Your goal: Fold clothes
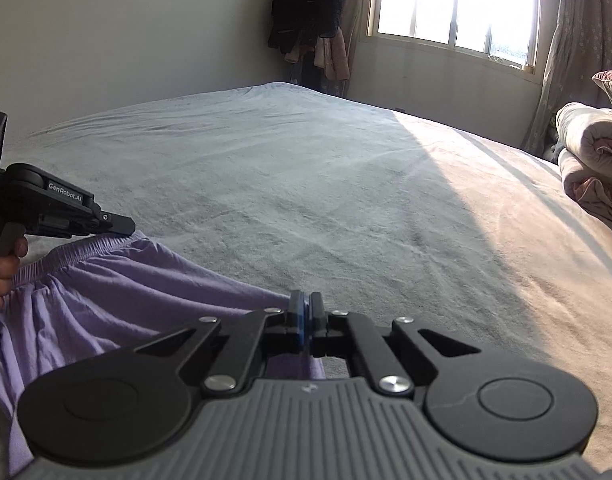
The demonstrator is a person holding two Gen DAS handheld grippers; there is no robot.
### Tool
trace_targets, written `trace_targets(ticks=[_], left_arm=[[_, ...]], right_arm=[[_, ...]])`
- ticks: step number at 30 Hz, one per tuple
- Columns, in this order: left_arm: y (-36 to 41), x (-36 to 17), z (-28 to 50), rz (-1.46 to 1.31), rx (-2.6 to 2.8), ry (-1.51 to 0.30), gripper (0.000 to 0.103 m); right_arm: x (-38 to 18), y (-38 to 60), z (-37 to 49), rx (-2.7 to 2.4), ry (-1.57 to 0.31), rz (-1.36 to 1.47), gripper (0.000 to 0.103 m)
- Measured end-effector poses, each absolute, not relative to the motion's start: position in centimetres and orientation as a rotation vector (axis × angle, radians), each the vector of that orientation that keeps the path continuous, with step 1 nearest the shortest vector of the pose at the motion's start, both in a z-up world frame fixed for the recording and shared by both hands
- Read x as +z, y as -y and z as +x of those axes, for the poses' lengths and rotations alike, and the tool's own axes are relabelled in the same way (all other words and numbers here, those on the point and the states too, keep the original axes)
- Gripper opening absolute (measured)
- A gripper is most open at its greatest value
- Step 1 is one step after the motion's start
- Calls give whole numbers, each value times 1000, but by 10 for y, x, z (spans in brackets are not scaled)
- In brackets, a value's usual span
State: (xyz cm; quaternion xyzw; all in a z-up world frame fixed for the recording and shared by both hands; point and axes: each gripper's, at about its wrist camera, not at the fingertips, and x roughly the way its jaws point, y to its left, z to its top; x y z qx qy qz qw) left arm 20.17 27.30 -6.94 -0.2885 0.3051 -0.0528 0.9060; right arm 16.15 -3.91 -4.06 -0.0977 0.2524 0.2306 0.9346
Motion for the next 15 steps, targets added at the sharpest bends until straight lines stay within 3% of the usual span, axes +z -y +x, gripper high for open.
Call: trace_targets(ticks=[10,12,13,14,15], left_arm=[[-262,-68,204,-513,-136,-649,44],[-256,-67,205,-463,-123,-655,35],[-255,-67,205,-445,-110,-662,25],[-255,-68,206,-437,-88,-667,7],[-258,-69,207,-459,-81,-666,5]], right_arm=[[-64,38,167,460,-579,-198,1],[-66,37,166,459,-575,-204,1],[-66,37,165,458,-573,-206,1],[-66,37,165,457,-571,-206,1],[-66,37,165,452,-570,-206,1]])
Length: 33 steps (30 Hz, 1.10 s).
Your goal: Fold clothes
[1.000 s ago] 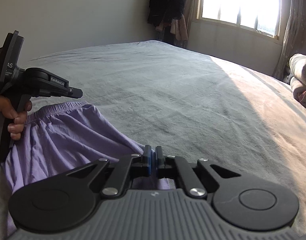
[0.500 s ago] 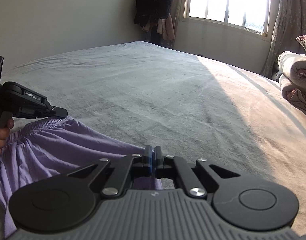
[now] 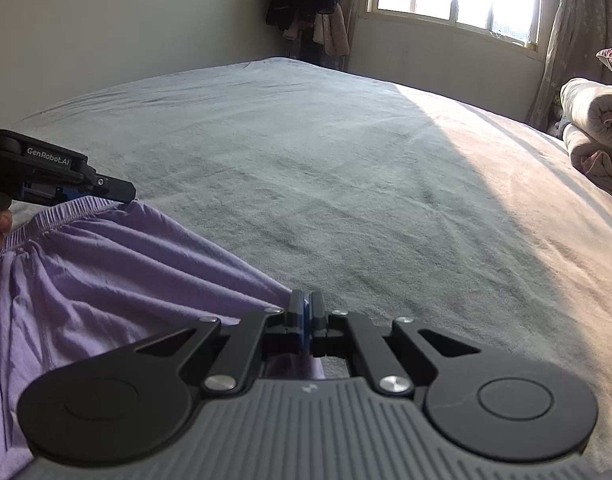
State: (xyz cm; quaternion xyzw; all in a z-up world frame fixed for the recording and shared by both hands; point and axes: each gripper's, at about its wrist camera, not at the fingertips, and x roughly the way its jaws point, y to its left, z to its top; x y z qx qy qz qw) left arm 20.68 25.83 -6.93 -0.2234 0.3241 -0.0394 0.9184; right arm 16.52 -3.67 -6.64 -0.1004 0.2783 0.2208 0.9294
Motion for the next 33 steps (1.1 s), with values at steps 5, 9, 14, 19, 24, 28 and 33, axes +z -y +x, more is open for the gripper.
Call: trace_targets(ticks=[5,9,14,19,24,28,33], left_arm=[[-265,-60,197,-513,-21,-542,3],[-260,-48,184,-467,32,-377,3],[-245,-52,190,-291,140,-369,2],[-257,-68,205,-337,176,-528,4],[-255,-68,205,-335,174,-535,7],[-265,-68,203,-410,137,-526,13],[-254,-59,198,-394,102,-499,65]], right_arm=[[-62,26,163,396,-524,-277,1],[-52,14,173,369,-456,-362,1],[-55,-2,194,355,-432,-431,1],[-83,-12,209,358,-505,-461,1],[-77,-5,210,356,-517,-429,3],[-60,17,205,345,-597,-276,37],[-35,71,165,342,-716,-69,42]])
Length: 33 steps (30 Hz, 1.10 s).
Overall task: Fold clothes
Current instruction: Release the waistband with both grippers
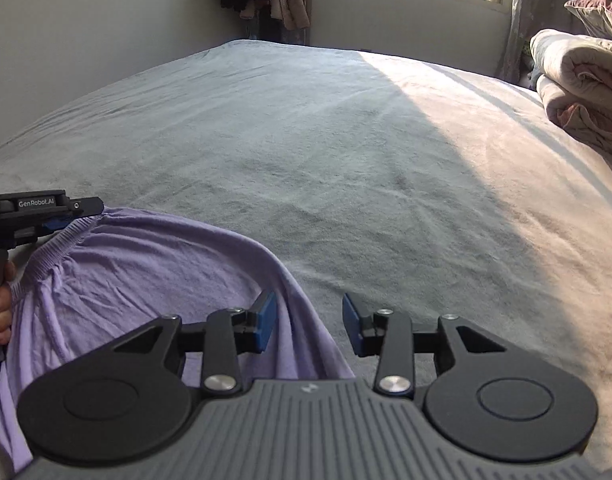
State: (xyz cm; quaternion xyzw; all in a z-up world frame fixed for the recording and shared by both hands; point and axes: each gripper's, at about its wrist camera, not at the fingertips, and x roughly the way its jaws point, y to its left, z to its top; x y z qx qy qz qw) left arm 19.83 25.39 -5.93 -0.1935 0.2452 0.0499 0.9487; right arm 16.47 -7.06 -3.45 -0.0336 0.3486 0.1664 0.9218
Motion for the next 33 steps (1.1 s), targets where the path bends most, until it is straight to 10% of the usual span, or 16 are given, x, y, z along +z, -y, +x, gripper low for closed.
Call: trace_targets(ticks=[17,28,31,33], left_arm=[[-186,23,119,-218,52,-743,80],[-130,-13,35,-310,-182,-719,77],[-117,-29,35,-389,-223,-772,17],[-108,-38,40,-434,-285,-829,13]], right_arm=[[-27,194,43,276,-852,180,49],[-42,201,23,288,-892,263,49],[-43,200,22,281,-895,259,49],[-45,200,22,275,-897,250,38]])
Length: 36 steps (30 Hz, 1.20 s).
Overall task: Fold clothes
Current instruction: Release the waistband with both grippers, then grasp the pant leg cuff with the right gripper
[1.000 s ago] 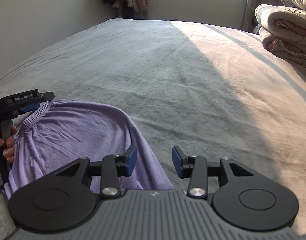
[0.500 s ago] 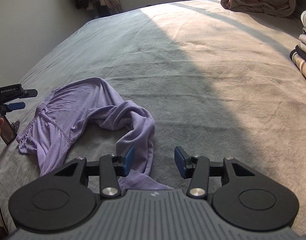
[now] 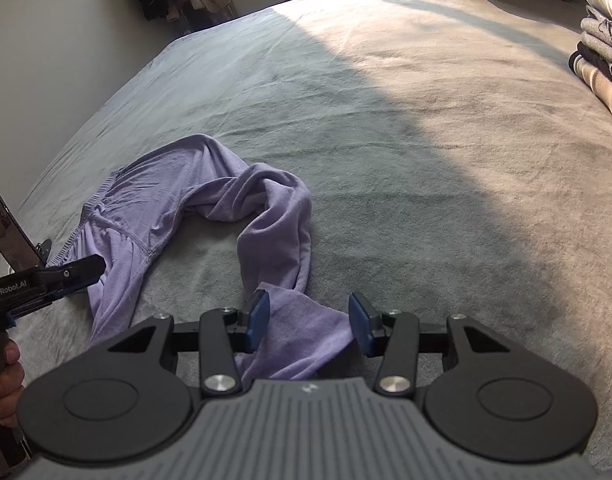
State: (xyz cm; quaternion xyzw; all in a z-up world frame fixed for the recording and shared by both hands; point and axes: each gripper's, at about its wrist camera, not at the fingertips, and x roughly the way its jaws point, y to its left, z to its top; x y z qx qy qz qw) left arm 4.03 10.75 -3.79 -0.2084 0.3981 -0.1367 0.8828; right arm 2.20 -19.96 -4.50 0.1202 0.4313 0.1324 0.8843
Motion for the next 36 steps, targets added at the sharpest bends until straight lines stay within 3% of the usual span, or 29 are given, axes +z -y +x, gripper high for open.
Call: trace_targets(ticks=[4,7,12,18,19,21,25,27,29,31,33,36], left_arm=[[-93,-38,40,-372,-319,-837,13],[-90,-38,40,-375,-330,-862,25],[-91,-37,43,-404,-312,-881,39],[-88,-36,47,-388,-314,-897,43],[-87,-37,47,-382,-317,-902,45],[-84,-38,48,-367,-329,-912,55],[-78,-38,47,-356,-359,-921,72],[-75,-38,47,-350,-365,-924,76],[-73,-38,48,-342,-360,-931,76],[-71,-38,48,-340,-355,-934,76],[-69,-37,49,-334,-352,-938,76],[-64,-37,50,-308,-349,-943,76]], right_arm=[[-49,202,21,285,-903,216,25],[-49,207,20,298,-907,229,0],[-31,215,12,368,-886,263,1],[-13,216,4,430,-849,264,1],[-15,215,5,419,-855,262,2],[-20,214,10,393,-869,260,14],[-31,209,15,331,-890,187,20],[-34,207,15,336,-893,182,48],[-35,202,13,356,-890,163,48],[-36,196,9,375,-877,123,43],[-40,189,6,391,-883,74,14],[-43,187,1,408,-878,41,5]])
